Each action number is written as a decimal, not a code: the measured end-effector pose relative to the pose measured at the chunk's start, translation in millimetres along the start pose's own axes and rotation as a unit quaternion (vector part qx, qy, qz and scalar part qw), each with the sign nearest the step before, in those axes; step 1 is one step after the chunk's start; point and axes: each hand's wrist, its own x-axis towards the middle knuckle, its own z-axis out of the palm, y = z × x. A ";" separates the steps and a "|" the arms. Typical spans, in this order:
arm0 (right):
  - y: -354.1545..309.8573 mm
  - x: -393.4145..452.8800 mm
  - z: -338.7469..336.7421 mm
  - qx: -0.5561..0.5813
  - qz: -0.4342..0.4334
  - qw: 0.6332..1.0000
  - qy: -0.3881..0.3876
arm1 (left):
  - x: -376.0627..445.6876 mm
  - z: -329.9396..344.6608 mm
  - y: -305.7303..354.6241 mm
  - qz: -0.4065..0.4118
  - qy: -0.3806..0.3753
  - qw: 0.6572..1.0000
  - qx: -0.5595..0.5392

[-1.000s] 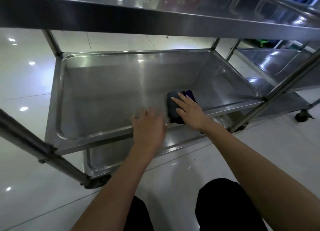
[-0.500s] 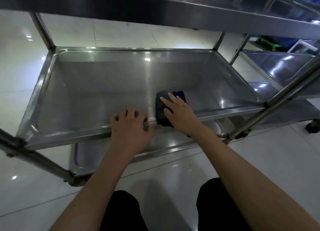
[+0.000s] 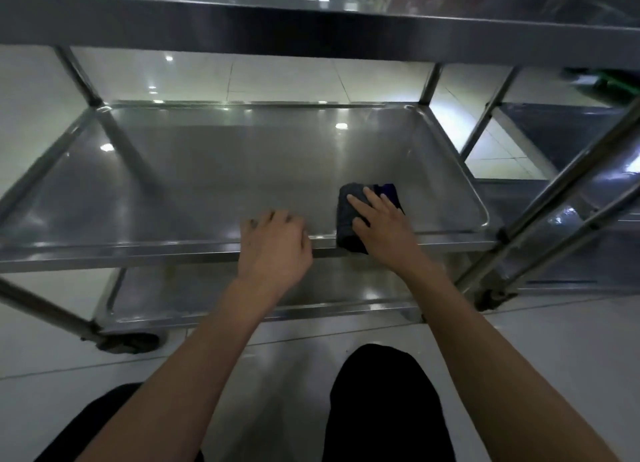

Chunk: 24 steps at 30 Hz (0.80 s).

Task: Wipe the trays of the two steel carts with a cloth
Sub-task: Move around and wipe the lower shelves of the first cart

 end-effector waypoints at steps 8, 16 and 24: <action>115.0 -16.1 -43.4 0.007 0.070 0.998 0.000 | 25.0 15.2 93.1 0.011 0.003 1.000 -0.023; 132.8 -24.6 -51.3 -0.007 0.108 0.994 0.017 | 31.0 27.2 110.2 0.020 -0.041 0.999 -0.027; 138.8 -21.1 -47.6 -0.095 0.082 0.992 0.003 | 33.3 14.7 74.8 0.059 -0.038 0.994 -0.079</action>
